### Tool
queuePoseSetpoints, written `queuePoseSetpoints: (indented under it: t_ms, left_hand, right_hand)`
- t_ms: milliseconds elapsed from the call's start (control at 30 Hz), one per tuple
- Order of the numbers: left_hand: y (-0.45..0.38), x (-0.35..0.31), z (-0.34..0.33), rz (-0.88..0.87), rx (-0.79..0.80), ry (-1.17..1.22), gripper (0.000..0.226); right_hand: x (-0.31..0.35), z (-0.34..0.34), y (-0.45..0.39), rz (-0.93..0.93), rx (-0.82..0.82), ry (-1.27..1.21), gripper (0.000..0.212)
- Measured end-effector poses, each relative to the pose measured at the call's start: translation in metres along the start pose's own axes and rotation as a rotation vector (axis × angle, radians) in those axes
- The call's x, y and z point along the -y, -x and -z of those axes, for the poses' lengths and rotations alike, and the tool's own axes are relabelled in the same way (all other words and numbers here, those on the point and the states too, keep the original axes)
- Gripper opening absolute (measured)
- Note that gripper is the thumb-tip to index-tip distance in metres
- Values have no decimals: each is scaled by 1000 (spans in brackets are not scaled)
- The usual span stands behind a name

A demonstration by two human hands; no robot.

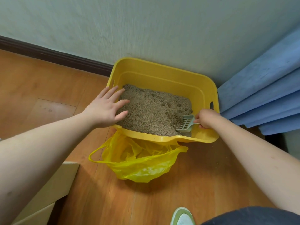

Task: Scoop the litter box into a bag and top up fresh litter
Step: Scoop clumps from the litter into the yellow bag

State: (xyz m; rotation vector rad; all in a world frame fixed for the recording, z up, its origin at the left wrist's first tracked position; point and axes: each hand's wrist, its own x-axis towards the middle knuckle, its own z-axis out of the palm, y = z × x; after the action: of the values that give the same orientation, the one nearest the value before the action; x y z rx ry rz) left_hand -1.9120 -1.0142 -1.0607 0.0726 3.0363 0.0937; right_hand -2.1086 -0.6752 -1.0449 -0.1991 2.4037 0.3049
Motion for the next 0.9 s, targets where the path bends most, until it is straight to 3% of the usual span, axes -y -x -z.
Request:
queuePoseSetpoints:
  t_ms: [300, 400, 667, 800, 900]
  left_hand:
    - [0, -2, 0, 25, -20, 11, 69]
    - [-1, -4, 1, 23, -11, 0, 69]
    - [-1, -3, 0, 18, 3, -15, 68]
    - [0, -3, 0, 17, 2, -19, 68]
    - [0, -2, 0, 15, 10, -21, 67]
  right_hand:
    - [20, -58, -20, 108, 72, -164, 32]
    - [23, -59, -30, 104, 82, -298, 31]
    - [64, -63, -48, 95, 53, -345, 31]
    - [75, -59, -48, 111, 99, -647, 27]
    - [71, -56, -28, 61, 147, -731, 21]
